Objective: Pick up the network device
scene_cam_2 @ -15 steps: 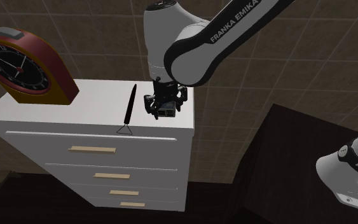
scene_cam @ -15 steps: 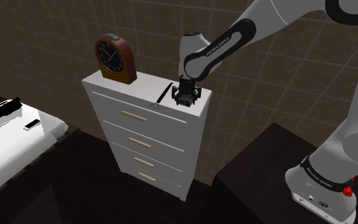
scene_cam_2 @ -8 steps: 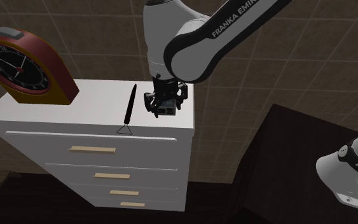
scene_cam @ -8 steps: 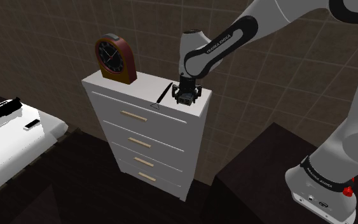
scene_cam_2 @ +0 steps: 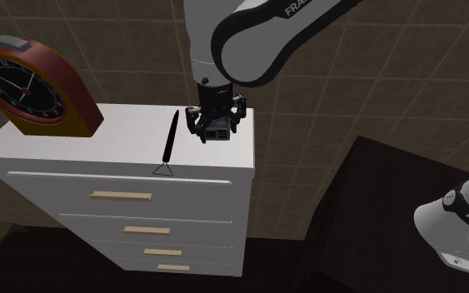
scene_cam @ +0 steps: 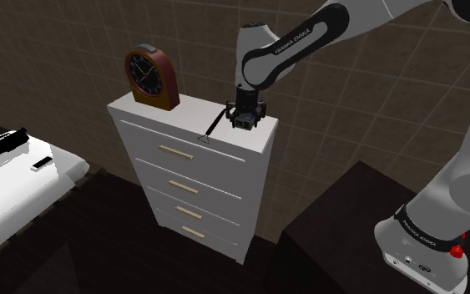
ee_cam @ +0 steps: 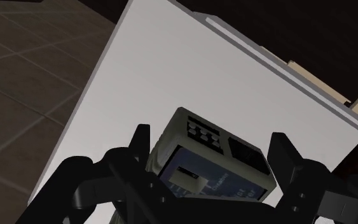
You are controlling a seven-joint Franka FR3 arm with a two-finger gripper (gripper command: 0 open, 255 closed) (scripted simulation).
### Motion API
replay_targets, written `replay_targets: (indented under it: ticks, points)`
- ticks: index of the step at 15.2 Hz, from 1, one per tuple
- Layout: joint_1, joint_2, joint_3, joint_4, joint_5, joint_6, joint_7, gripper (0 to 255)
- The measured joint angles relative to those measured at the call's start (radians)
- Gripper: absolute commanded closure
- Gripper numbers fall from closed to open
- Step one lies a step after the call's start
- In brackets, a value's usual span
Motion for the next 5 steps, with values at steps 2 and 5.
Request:
replay_targets:
  ticks: [2, 5]
  points:
    - [0.0, -0.016, 0.003, 0.004, 0.005, -0.02, -0.001, 255]
    - [-0.003, -0.039, 0.005, 0.014, 0.011, -0.052, -0.006, 255]
